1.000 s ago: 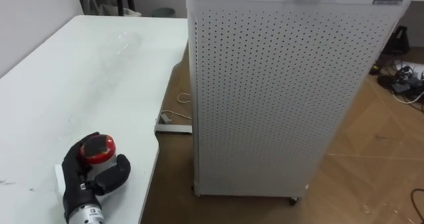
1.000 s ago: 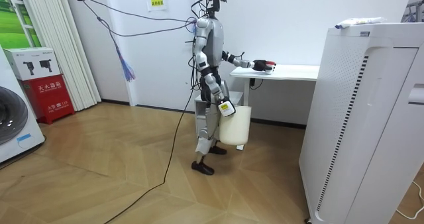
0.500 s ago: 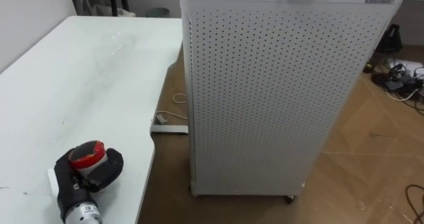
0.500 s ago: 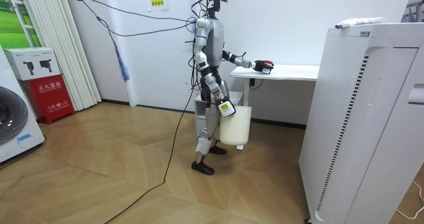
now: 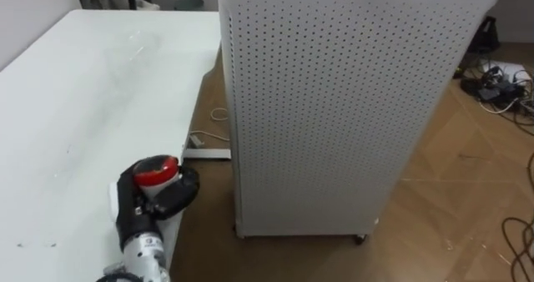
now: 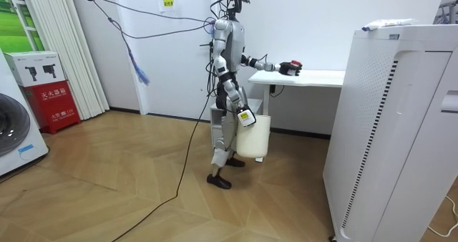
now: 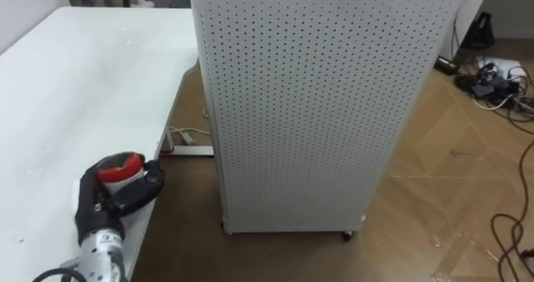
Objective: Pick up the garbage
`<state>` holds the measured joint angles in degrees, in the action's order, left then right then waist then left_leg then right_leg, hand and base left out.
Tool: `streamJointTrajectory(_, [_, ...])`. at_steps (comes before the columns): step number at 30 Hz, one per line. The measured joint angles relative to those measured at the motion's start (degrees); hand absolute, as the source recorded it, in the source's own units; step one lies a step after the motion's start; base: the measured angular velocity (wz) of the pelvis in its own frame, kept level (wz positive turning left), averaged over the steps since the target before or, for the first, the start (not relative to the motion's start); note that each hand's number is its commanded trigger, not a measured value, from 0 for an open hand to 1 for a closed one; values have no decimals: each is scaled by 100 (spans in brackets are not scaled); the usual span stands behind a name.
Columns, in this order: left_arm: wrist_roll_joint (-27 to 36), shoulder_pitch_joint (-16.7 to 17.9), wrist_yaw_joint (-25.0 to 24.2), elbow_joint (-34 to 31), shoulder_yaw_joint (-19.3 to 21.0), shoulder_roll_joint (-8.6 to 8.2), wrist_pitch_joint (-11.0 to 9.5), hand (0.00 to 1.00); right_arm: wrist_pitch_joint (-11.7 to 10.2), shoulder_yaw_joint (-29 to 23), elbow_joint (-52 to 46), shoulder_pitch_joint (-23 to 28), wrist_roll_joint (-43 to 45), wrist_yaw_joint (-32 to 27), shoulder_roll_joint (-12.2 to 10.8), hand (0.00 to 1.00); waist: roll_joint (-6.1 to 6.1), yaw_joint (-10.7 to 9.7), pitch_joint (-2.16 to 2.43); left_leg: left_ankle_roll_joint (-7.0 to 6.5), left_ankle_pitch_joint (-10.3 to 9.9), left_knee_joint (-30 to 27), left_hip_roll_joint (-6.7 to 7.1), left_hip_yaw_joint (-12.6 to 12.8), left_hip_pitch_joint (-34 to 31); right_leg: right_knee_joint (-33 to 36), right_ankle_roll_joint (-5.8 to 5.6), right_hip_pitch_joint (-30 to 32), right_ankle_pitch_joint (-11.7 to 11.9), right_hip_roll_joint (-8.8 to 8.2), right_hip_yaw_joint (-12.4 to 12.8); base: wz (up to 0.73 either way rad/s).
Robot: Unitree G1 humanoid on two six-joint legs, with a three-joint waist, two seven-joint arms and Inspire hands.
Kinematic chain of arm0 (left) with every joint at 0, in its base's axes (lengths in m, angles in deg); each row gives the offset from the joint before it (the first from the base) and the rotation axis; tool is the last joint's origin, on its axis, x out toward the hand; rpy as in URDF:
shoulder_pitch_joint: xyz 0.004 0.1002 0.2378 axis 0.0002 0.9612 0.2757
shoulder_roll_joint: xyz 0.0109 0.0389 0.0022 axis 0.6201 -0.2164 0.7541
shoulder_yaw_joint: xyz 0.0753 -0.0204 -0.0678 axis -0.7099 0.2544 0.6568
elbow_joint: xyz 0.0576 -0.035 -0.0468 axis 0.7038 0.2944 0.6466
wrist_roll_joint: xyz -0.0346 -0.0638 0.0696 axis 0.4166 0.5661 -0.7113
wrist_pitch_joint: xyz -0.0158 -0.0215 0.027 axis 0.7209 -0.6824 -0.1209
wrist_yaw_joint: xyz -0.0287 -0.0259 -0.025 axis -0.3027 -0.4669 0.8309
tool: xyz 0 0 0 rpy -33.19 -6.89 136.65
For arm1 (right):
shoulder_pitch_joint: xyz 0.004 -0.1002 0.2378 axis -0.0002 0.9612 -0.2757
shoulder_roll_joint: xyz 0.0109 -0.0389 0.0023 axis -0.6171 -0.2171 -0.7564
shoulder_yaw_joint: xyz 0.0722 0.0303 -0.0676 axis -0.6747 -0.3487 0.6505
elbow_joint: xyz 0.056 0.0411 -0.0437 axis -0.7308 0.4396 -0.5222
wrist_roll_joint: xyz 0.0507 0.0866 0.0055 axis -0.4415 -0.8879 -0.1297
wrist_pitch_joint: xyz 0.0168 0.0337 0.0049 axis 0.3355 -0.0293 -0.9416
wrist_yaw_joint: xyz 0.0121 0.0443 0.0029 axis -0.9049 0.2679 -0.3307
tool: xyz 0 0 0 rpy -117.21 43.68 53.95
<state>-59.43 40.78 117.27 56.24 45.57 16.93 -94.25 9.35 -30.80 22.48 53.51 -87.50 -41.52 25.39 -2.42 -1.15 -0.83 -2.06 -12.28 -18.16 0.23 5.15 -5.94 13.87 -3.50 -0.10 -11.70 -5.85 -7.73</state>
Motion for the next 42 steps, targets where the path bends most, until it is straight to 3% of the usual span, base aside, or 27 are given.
streamJointTrajectory(3, [-24, 0, -311, -352, -277, 10, -3, 100, -1, -8, -6, -85, -8, -63, 19, 100, 17, -4, -11, -3, -2, 2, -3, 53, 2, -1, 0, 16, 0, -8, 5, -8])
streamJointTrajectory(9, [8, 80, -949, -380, -694, 10, 5, 100, -4, -11, -272, -168, -26, -257, 74, 100, 91, 20, -25, -5, -4, -32, -88, 286, -83, 208, 0, 298, 0, 3, 122, -20])
streamJointTrajectory(15, [-16, 425, -1569, -719, -726, 71, 3, 100, -69, -117, -274, -263, 11, -302, 68, 100, 132, 30, -27, -20, -67, 0, -156, 598, 84, 327, 23, 417, 14, 6, 135, -30])
streamJointTrajectory(19, [-14, 455, -1869, -801, -733, 79, 3, 100, -70, -236, -269, -387, 79, -288, 67, 100, 189, -5, -32, -23, -68, 46, -161, 675, 27, 405, 44, 534, 30, 3, 145, -17])
streamJointTrajectory(22, [-14, 527, -2067, -805, -791, 78, 3, 100, -74, -338, -269, -424, 52, -283, 72, 100, 247, -1, -7, -23, -66, 21, -170, 725, -54, 483, 48, 679, 34, 5, 165, -11])
streamJointTrajectory(26, [-5, 616, -2517, -789, -909, 128, 9, 100, -74, -339, -269, -526, -10, -255, 94, 100, 279, -12, -21, -22, -66, -9, -187, 784, -91, 497, 48, 743, 34, 4, 160, -7])
streamJointTrajectory(33, [-193, 904, -3065, -416, -924, 180, 167, 100, -75, -343, -302, -679, 12, -83, 95, 100, 304, -6, -25, -22, -66, -3, -189, 847, -308, 573, 49, 1036, 34, -12, 129, -5])
streamJointTrajectory(42, [-591, 1154, -3343, 336, -967, 221, 285, 100, -162, -346, 16, -910, 9, -56, 102, 100, 339, -12, -37, -24, -65, -19, -189, 848, -480, 585, 48, 1203, 34, -18, 126, 0])
